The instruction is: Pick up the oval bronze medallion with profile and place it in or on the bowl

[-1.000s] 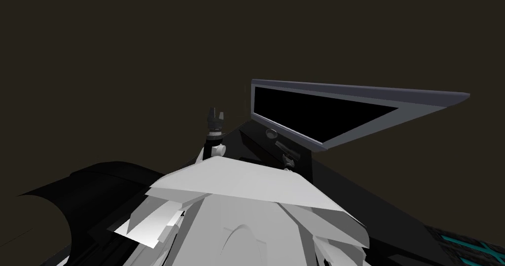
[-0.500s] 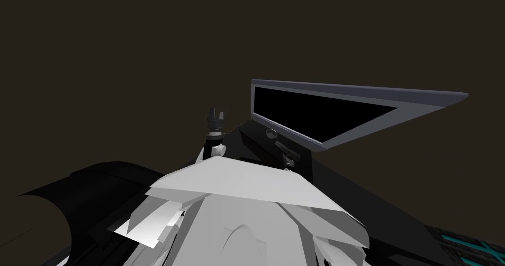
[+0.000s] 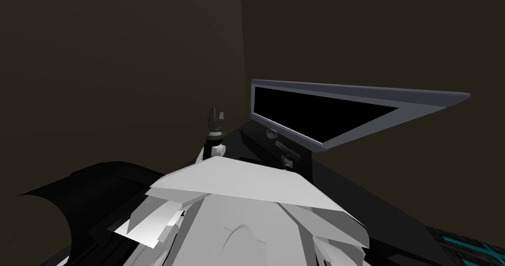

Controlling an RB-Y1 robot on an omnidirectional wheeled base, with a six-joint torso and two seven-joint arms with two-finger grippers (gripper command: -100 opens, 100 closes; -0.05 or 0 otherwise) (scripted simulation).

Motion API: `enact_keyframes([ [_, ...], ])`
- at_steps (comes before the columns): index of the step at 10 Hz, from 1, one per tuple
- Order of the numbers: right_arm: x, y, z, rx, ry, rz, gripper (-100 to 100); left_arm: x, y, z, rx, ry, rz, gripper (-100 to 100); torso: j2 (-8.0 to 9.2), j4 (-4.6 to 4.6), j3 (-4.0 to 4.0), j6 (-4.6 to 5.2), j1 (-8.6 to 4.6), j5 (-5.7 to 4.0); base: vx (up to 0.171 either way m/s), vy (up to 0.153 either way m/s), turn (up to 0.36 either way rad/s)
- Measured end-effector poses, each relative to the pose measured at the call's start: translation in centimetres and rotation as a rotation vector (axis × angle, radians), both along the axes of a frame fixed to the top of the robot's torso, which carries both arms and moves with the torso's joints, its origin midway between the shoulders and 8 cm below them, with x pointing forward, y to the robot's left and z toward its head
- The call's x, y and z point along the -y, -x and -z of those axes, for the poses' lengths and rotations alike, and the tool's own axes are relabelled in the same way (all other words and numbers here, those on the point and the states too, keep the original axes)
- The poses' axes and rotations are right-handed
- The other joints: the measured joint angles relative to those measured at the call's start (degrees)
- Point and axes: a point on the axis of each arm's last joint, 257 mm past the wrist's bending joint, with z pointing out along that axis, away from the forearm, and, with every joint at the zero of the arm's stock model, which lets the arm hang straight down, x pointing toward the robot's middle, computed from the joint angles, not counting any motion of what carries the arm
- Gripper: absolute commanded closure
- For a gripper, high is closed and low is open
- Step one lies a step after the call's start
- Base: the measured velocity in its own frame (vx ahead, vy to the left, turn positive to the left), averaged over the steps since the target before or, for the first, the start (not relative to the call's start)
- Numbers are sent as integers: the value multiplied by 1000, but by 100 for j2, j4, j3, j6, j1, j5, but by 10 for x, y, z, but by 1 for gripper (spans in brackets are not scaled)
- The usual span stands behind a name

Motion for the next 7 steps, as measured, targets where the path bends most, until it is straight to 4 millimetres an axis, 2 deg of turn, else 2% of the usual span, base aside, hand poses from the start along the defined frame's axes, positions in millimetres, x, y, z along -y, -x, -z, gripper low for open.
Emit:
enact_keyframes([
  [7, 0, 1, 0, 0, 0, 0, -100, 0, 0, 0, 0, 0, 0, 0, 0, 0, 0, 0, -1, 0, 0, 0, 1],
])
